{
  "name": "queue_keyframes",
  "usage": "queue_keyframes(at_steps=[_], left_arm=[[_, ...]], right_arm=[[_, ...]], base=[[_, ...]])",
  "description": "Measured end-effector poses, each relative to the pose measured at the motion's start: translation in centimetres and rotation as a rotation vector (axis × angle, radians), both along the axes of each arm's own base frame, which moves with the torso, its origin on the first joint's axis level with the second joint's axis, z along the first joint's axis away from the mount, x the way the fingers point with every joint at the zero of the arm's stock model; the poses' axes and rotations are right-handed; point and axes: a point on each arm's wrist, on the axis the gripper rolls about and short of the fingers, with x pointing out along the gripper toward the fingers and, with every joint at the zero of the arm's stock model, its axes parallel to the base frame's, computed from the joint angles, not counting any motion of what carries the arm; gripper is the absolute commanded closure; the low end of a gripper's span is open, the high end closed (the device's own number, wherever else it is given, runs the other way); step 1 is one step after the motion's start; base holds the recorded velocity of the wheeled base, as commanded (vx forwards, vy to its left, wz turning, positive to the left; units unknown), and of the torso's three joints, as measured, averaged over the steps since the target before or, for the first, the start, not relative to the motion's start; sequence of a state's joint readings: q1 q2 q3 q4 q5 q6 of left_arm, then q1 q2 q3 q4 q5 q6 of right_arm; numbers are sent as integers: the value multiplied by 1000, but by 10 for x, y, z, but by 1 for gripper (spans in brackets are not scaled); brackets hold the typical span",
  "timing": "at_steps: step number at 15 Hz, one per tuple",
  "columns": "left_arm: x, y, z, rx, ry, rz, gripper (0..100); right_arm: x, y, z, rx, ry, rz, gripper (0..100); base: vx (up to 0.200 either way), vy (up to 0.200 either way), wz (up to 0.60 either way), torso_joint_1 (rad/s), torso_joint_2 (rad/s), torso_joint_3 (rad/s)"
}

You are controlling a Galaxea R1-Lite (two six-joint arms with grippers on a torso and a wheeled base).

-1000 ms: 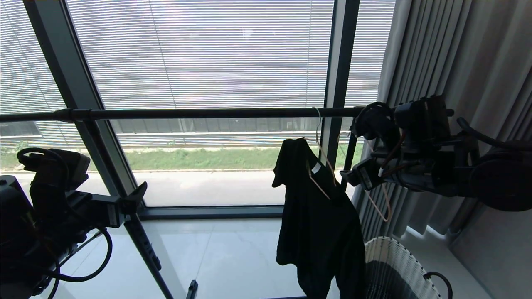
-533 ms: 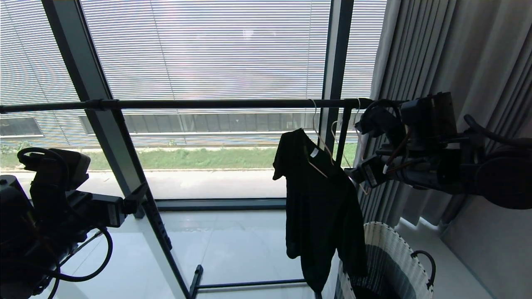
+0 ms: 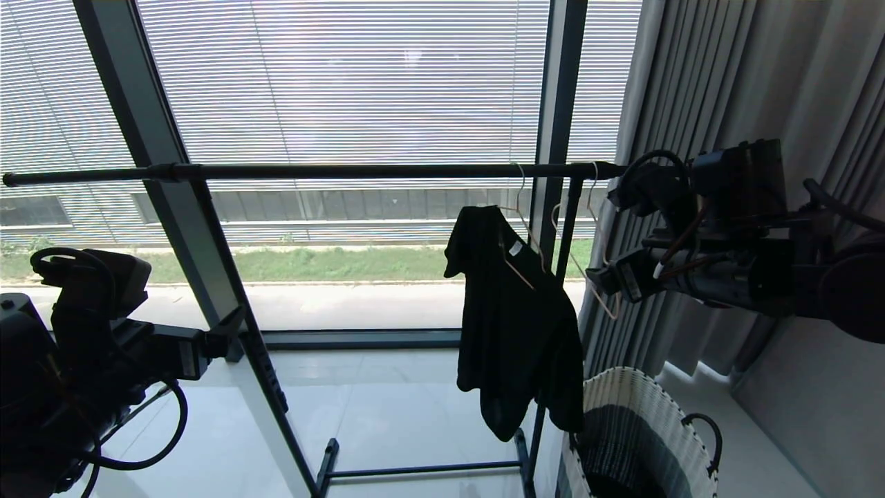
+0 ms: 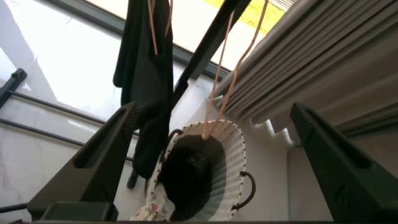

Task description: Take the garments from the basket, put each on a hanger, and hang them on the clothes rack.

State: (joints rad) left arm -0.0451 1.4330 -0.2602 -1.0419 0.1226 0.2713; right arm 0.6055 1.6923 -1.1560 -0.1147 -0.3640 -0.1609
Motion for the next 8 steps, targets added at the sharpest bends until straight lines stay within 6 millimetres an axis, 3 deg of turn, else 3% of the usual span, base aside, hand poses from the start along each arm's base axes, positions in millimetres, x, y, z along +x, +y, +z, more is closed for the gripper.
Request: queue_keyframes(at_steps=[8], left_arm=[[0, 1, -1, 1, 6, 6, 0]], right_arm=[[-9, -9, 2, 0, -2, -11, 0]], base=[[0, 0, 0, -223, 501, 271]])
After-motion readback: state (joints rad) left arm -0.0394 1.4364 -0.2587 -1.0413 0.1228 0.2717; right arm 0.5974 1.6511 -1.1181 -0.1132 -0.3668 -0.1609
